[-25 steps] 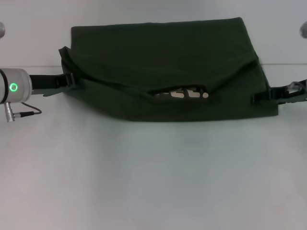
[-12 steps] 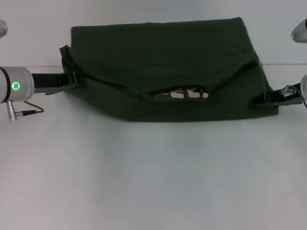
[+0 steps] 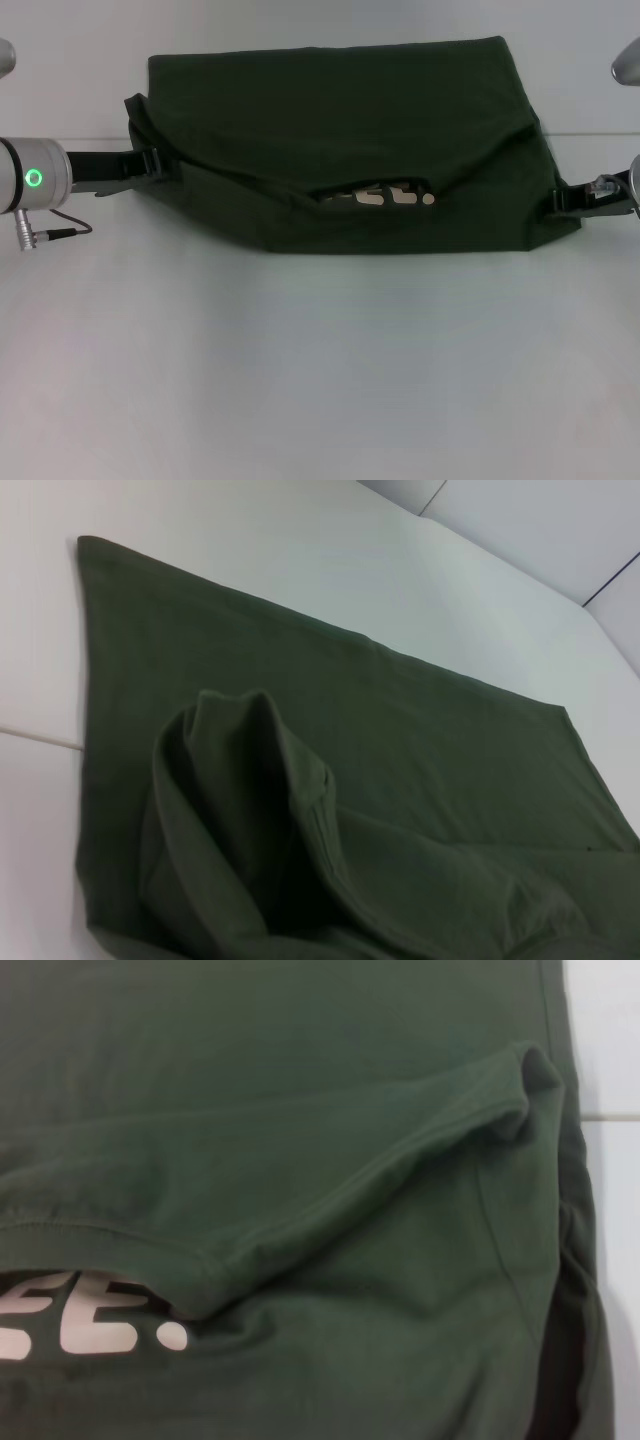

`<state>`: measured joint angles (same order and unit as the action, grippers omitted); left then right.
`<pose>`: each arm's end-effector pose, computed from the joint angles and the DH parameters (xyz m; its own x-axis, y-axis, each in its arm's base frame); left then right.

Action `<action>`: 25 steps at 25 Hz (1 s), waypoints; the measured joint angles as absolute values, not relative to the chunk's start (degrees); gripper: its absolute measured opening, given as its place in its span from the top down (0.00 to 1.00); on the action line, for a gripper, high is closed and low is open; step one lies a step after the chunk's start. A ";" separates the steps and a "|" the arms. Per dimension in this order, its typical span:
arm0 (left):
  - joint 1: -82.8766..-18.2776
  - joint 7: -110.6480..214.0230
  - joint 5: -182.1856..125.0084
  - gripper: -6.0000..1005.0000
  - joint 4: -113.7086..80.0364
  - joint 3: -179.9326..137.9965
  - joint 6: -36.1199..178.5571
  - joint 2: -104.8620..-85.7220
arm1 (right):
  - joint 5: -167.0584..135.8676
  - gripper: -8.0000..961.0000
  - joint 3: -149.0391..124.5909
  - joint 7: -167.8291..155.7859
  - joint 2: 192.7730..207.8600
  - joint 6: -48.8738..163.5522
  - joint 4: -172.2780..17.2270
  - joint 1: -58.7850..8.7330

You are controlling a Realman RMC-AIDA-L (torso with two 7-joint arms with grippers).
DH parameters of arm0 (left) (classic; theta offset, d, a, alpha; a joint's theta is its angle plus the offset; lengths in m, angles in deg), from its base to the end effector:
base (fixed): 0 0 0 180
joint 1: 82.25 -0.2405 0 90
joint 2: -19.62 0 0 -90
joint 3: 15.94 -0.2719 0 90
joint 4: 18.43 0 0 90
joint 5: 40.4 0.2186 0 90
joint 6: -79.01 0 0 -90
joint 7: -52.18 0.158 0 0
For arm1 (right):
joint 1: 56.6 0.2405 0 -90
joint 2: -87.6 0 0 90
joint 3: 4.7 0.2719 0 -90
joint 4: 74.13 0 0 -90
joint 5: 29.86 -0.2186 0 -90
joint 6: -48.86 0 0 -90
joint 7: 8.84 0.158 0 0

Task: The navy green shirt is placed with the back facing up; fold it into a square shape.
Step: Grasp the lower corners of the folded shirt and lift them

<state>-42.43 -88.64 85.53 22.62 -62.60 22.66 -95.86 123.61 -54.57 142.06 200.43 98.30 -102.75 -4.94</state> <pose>-0.2772 0.4616 0.0210 0.2647 0.7463 0.6107 0.9627 -0.1684 -0.2115 0.2826 0.4866 0.0032 0.4151 -0.8405 -0.3482 -0.8145 -0.1728 -0.5538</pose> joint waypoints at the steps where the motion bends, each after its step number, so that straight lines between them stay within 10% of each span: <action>1: -42.44 -88.65 85.55 0.99 22.62 -62.60 22.66 -95.86 | 123.54 0.57 -54.56 142.07 200.37 98.46 -102.80 -5.01; 12: -42.39 -88.70 85.44 0.99 22.62 -62.60 22.51 -95.86 | 123.29 0.99 -54.35 142.14 199.86 99.10 -102.87 -5.25; 25: -42.53 -88.81 86.73 0.99 22.98 -59.25 8.45 -91.66 | 123.18 0.99 -52.90 142.12 200.04 116.37 -117.31 -9.91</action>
